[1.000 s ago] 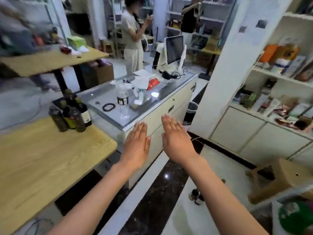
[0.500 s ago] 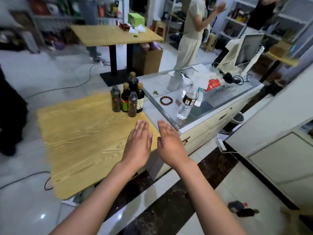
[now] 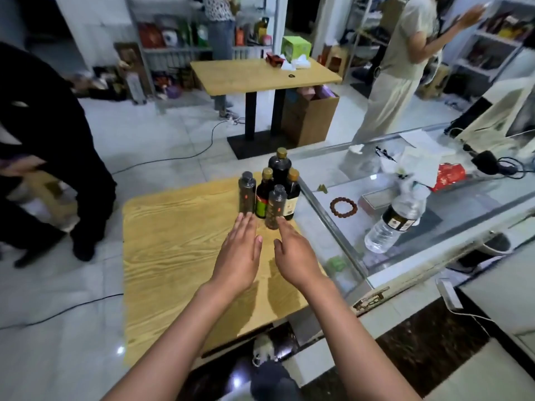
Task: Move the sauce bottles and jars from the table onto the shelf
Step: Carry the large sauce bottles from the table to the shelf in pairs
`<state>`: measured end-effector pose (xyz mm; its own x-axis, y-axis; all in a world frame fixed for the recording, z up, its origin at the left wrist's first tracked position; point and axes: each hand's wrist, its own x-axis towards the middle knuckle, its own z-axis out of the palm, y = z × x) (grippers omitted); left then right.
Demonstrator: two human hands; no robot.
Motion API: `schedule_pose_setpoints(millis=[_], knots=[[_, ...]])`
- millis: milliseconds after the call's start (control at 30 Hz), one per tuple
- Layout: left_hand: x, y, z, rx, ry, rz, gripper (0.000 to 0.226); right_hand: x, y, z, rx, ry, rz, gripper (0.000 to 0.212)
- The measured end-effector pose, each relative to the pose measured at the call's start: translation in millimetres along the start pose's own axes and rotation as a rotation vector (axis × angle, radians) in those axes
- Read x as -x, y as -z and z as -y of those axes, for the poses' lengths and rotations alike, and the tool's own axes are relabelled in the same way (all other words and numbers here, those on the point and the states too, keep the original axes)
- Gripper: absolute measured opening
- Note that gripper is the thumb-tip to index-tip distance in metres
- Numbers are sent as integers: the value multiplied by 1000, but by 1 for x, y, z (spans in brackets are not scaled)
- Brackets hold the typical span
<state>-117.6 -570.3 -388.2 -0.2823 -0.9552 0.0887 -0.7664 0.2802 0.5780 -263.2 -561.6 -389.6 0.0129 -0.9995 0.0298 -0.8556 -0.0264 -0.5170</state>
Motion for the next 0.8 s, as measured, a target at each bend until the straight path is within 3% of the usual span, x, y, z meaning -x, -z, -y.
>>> schedule_pose_setpoints(millis=[233, 400, 500, 633, 800], knots=[[-109, -14, 42, 74, 206, 55, 52, -105, -31, -39, -140, -156, -49, 41], [-203, -22, 64, 224, 400, -54, 55, -172, -41, -60, -187, -242, -180, 49], [-246, -30, 75, 215, 374, -52, 62, -199, -55, -71, -158, -274, -135, 47], [-275, -49, 91, 137, 306, 111, 66, -218, -66, -84, -140, -258, -205, 29], [-273, -53, 114, 150, 149, 63, 56, -225, -72, -89, -144, -327, -159, 47]])
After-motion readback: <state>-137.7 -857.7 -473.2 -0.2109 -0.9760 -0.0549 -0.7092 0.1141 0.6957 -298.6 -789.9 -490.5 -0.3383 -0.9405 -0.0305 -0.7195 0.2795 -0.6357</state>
